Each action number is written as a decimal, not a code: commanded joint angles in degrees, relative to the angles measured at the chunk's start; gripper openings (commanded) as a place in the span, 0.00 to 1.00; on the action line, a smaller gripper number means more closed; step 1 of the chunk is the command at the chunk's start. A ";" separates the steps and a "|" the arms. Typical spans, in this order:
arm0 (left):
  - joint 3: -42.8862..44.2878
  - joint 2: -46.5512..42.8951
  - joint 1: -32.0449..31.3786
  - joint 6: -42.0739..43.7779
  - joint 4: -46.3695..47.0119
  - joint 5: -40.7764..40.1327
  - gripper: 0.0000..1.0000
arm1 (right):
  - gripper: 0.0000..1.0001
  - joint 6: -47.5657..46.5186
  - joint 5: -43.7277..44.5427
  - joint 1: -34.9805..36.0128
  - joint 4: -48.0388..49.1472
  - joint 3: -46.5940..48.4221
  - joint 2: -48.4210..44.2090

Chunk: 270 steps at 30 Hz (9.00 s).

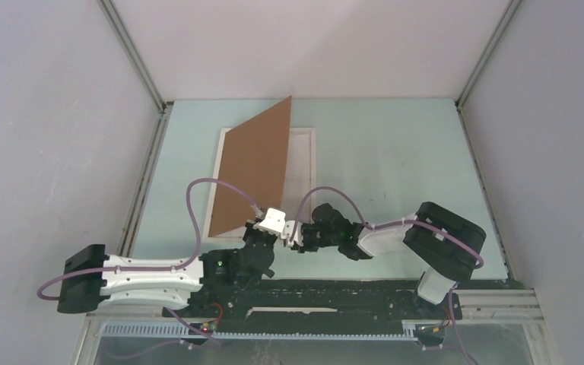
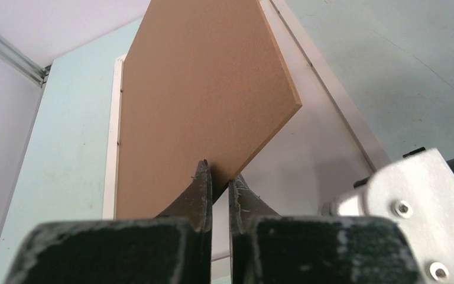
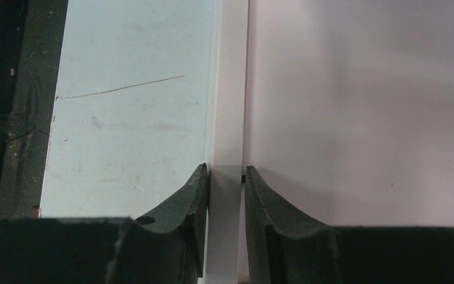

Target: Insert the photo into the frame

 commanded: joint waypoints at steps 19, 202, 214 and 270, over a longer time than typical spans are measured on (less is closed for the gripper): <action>-0.94 -0.51 0.39 -9.23 -1.28 -2.77 0.00 | 0.00 -7.56 6.68 6.23 1.05 -7.03 -4.29; -3.02 0.34 85.75 -38.59 -22.73 73.44 1.00 | 0.51 72.81 -14.43 -23.80 -25.02 15.56 4.37; -3.93 0.81 83.61 -40.24 -21.15 74.61 1.00 | 0.48 85.29 -21.57 -19.40 -9.33 13.01 -3.64; -6.80 0.59 76.35 -43.16 -16.52 75.25 1.00 | 0.39 66.22 22.61 -4.57 -46.36 28.25 9.59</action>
